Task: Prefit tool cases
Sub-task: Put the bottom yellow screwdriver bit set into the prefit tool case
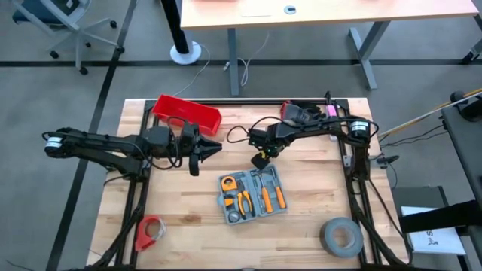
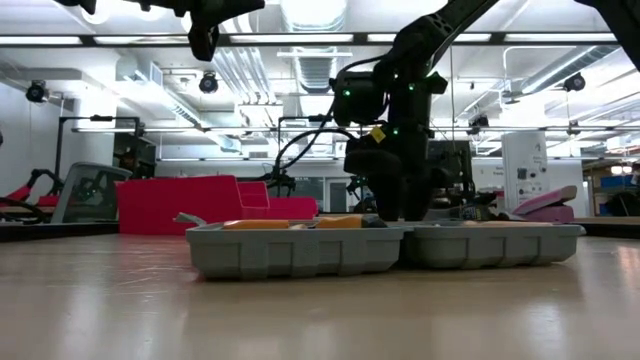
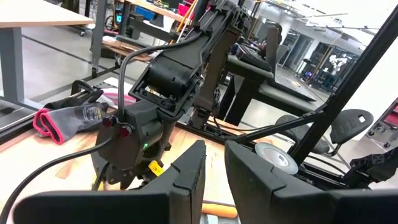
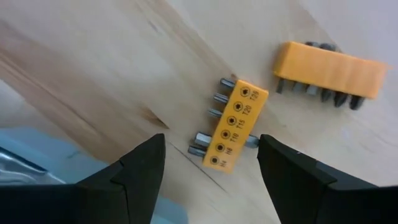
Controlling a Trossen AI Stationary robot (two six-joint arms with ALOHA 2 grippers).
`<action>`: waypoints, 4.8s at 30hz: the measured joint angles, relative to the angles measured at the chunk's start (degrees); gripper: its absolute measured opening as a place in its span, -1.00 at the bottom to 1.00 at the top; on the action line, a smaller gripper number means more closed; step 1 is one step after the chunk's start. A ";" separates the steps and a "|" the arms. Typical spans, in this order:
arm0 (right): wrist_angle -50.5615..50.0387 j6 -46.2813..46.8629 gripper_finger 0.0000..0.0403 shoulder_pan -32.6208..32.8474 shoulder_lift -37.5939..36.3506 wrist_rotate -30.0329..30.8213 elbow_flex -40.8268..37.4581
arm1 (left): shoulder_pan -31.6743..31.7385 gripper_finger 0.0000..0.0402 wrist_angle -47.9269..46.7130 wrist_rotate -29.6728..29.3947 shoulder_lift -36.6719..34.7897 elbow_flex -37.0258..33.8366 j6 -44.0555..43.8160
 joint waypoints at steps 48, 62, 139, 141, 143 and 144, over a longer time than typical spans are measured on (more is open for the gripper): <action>2.19 -1.25 -0.32 -0.37 2.56 1.47 -0.28 | 0.00 -0.67 -0.02 0.04 0.00 0.00 0.89; 2.31 -5.22 -0.01 -0.35 2.01 1.99 -0.24 | 0.00 -0.67 -0.03 0.03 0.00 0.00 0.87; -6.49 -8.99 -0.57 2.89 -0.61 2.23 4.30 | -0.01 -0.67 0.11 0.00 -0.02 0.00 0.84; -7.40 -8.14 -0.56 2.91 -1.21 2.24 4.55 | -0.01 -0.67 0.07 0.00 -0.02 0.00 0.83; -7.84 -7.02 -0.56 3.18 -2.18 2.20 4.63 | 0.00 -0.67 0.07 0.00 -0.02 0.00 0.83; -8.25 -6.40 -0.56 3.54 -2.57 2.21 4.63 | -0.02 -0.67 0.07 0.00 -0.02 0.00 0.85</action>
